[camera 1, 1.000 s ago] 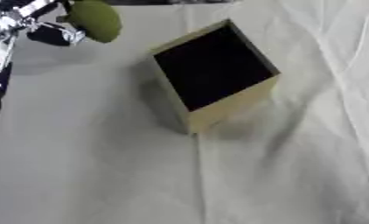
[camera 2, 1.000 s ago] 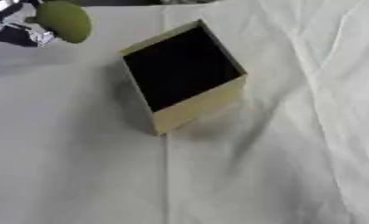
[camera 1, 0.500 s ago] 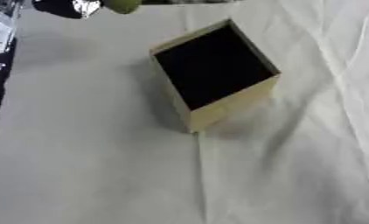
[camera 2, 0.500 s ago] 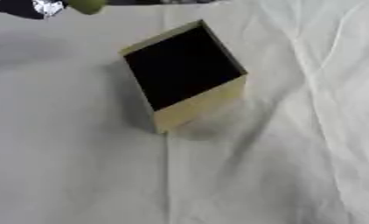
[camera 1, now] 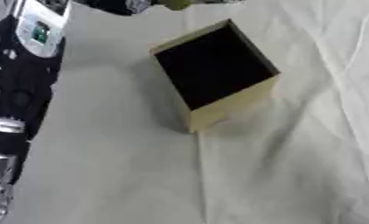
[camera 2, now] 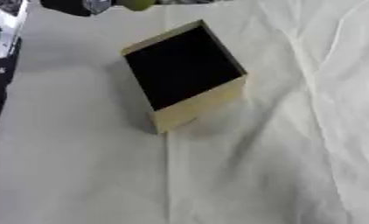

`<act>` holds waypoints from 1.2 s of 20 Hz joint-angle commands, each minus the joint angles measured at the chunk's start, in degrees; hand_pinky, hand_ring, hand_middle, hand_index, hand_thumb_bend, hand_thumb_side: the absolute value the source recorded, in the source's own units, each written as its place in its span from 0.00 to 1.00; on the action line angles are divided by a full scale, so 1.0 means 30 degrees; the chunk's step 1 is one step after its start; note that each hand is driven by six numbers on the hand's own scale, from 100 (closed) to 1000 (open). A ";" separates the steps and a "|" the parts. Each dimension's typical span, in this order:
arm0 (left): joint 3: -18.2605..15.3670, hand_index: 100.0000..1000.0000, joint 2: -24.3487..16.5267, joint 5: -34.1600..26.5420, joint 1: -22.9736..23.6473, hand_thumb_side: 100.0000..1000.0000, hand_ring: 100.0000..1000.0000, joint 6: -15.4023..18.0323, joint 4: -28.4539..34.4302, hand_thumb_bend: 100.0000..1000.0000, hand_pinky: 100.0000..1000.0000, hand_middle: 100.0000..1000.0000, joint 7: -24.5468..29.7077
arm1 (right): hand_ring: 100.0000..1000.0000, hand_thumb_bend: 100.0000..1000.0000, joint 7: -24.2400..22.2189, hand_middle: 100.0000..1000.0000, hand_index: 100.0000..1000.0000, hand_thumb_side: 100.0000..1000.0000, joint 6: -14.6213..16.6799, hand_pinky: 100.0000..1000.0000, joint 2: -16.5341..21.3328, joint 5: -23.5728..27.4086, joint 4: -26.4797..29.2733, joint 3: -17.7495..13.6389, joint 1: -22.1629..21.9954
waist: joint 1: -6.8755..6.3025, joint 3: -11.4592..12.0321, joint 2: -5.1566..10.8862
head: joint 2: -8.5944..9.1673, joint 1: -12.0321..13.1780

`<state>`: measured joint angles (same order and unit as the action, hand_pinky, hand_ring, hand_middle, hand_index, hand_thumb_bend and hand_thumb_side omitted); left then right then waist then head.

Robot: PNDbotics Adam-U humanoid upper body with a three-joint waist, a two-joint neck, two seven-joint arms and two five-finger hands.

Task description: Pick up objects on the table and place them in the box.

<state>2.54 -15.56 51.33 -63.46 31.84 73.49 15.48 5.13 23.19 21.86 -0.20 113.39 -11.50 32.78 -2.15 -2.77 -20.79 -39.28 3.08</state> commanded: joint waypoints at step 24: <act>0.0540 0.66 0.2158 0.2410 0.1077 0.00 0.67 -0.0264 -0.2330 0.13 0.53 0.51 -0.0583 | 0.82 0.00 -0.1462 0.58 0.71 0.37 -0.0480 0.84 -0.0066 -0.0370 0.0400 0.0054 0.0033 | 0.0120 -0.0268 0.0556 | 0.0283 0.0240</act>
<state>4.08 -8.86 57.85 -59.37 31.33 66.07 13.56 0.98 21.67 20.89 -1.11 113.39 -10.92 32.36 -2.03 -3.51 -20.78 -39.13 3.52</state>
